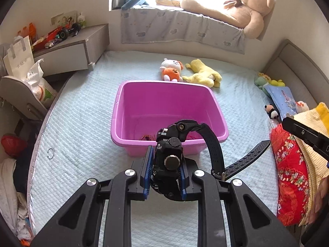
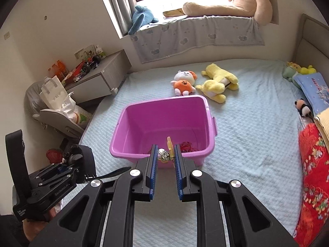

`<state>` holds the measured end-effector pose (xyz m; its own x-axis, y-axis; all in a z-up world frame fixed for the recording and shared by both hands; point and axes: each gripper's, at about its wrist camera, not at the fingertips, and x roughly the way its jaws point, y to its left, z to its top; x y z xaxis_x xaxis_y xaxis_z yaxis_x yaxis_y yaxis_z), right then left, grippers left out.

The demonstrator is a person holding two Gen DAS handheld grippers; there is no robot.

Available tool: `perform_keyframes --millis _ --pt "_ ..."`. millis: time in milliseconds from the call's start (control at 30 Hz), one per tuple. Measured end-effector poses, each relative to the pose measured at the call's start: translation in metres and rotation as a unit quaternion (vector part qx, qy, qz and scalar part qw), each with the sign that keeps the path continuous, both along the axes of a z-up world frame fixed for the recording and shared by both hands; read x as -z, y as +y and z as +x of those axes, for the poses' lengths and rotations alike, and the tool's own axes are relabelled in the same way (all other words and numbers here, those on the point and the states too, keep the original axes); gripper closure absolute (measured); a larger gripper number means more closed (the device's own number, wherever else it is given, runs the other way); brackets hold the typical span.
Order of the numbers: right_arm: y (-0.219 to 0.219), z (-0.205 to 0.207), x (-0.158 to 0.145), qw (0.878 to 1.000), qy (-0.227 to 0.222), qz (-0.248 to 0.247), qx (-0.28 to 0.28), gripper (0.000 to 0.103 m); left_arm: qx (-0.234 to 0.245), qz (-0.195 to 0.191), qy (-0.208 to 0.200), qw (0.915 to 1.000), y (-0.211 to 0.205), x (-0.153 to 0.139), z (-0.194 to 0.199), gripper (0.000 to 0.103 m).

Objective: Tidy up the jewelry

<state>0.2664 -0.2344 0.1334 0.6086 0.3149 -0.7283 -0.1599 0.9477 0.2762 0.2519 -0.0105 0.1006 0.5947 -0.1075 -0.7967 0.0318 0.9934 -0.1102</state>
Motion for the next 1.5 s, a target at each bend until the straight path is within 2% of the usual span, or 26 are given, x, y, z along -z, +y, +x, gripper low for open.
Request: perform_keyframes --millis 267,467,600,867,933,967,1000,1033,1067,1100,1133,1333,1500 --pt "0.02 0.103 0.004 0.999 -0.009 0.012 -0.033 0.087 -0.038 0.0 0.018 0.9991 0.012 0.013 0.079 0.082" --pt "0.034 0.162 0.036 0.999 0.023 0.01 -0.043 0.087 -0.041 0.004 0.062 0.9972 0.016 0.047 0.134 0.082" --pt "0.043 0.188 0.068 0.997 0.067 0.005 -0.048 0.087 -0.048 0.001 0.101 0.9937 0.018 0.074 0.158 0.082" --pt "0.056 0.205 0.117 0.99 0.128 -0.028 -0.051 0.087 -0.051 0.007 0.158 0.986 0.021 0.111 0.181 0.079" --pt "0.055 0.206 0.125 0.988 0.14 -0.035 -0.049 0.087 -0.053 0.003 0.157 0.9862 0.024 0.113 0.182 0.073" --pt "0.056 0.208 0.129 0.987 0.148 -0.04 -0.049 0.081 -0.053 0.006 0.154 0.9866 0.024 0.112 0.183 0.069" --pt "0.056 0.209 0.132 0.986 0.153 -0.048 -0.047 0.071 -0.054 0.011 0.15 0.9872 0.024 0.11 0.184 0.06" --pt "0.056 0.21 0.133 0.986 0.153 -0.055 -0.044 0.065 -0.054 0.017 0.145 0.9878 0.024 0.108 0.184 0.047" --pt "0.055 0.209 0.133 0.986 0.152 -0.061 -0.041 0.059 -0.054 0.021 0.14 0.9884 0.024 0.105 0.185 0.039" --pt "0.054 0.209 0.133 0.986 0.152 -0.062 -0.041 0.056 -0.055 0.025 0.135 0.989 0.024 0.103 0.185 0.029" --pt "0.054 0.208 0.133 0.985 0.152 -0.064 -0.04 0.056 -0.056 0.029 0.129 0.9897 0.025 0.1 0.185 0.026" --pt "0.047 0.201 0.132 0.985 0.16 -0.059 -0.032 0.052 -0.06 0.032 0.131 0.9891 0.027 0.093 0.186 0.02" --pt "0.045 0.193 0.13 0.984 0.166 -0.055 -0.03 0.051 -0.064 0.03 0.13 0.9889 0.028 0.091 0.18 0.02"
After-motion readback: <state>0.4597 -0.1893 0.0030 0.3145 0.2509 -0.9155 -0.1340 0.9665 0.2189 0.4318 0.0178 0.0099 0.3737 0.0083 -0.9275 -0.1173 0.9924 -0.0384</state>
